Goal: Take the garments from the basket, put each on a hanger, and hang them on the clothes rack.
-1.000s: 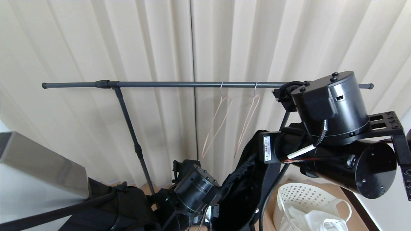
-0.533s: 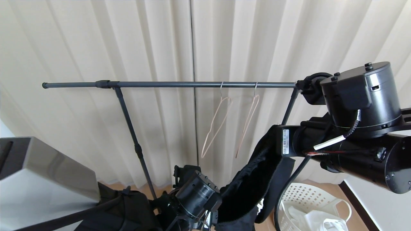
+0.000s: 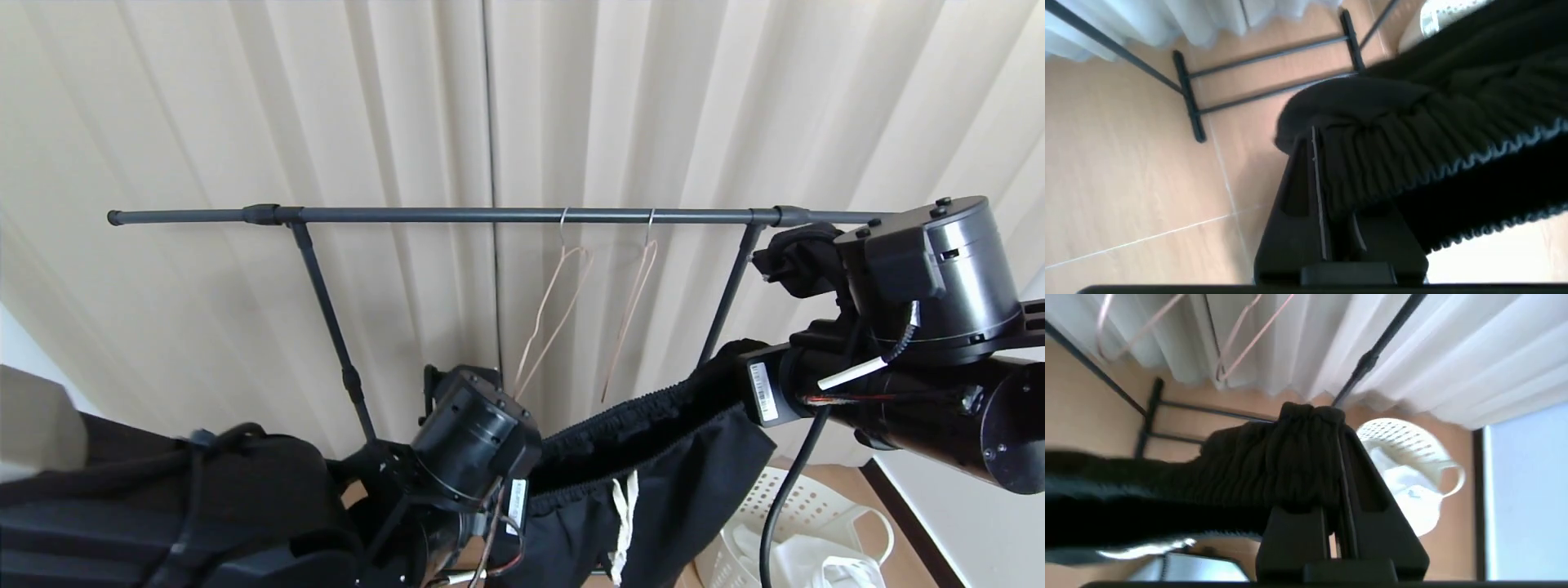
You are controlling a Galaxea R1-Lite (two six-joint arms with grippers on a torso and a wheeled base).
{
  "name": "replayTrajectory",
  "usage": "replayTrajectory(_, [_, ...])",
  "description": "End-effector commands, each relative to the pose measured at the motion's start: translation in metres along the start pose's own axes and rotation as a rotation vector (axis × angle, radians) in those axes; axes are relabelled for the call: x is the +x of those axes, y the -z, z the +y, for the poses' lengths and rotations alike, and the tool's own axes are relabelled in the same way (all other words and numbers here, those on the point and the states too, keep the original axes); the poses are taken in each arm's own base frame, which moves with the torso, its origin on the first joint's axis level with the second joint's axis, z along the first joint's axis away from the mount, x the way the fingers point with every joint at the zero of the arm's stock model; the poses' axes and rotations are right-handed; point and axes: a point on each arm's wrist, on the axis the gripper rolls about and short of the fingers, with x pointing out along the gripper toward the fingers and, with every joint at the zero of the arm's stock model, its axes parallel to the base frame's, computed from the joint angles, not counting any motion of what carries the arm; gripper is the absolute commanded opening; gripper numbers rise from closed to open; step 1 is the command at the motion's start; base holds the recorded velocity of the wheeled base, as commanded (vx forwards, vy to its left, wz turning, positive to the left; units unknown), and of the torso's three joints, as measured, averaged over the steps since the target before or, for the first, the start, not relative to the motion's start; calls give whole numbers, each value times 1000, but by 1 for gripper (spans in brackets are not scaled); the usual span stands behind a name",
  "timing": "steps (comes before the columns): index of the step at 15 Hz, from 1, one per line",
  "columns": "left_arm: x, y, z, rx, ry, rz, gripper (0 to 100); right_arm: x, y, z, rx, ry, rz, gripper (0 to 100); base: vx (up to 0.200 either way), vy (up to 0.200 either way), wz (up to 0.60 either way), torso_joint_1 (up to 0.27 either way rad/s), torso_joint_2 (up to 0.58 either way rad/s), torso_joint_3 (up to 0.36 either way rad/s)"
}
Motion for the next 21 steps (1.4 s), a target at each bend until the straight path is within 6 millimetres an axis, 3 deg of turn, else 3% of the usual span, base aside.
replayTrajectory(1, [-29,-44,15,-49,-9,-75,0,2,1,1,-68,-22,-3,0,0,0,0,0,0,0])
replayTrajectory(4, [-43,-70,17,-44,-35,-41,0,4,8,4,-119,-153,21,0,0,0,0,0,0,0])
replayTrajectory(9, [-47,-71,18,23,-31,-36,0,12,-11,9,-25,-184,-66,0,0,0,0,0,0,0])
replayTrajectory(16, [-55,-58,57,-25,-117,-15,0,31,-21,-40,81,-16,-65,0,0,0,0,0,0,0])
replayTrajectory(21, [-65,-56,68,-44,-123,-28,0,35,-22,-49,93,-10,-60,0,0,0,0,0,0,0])
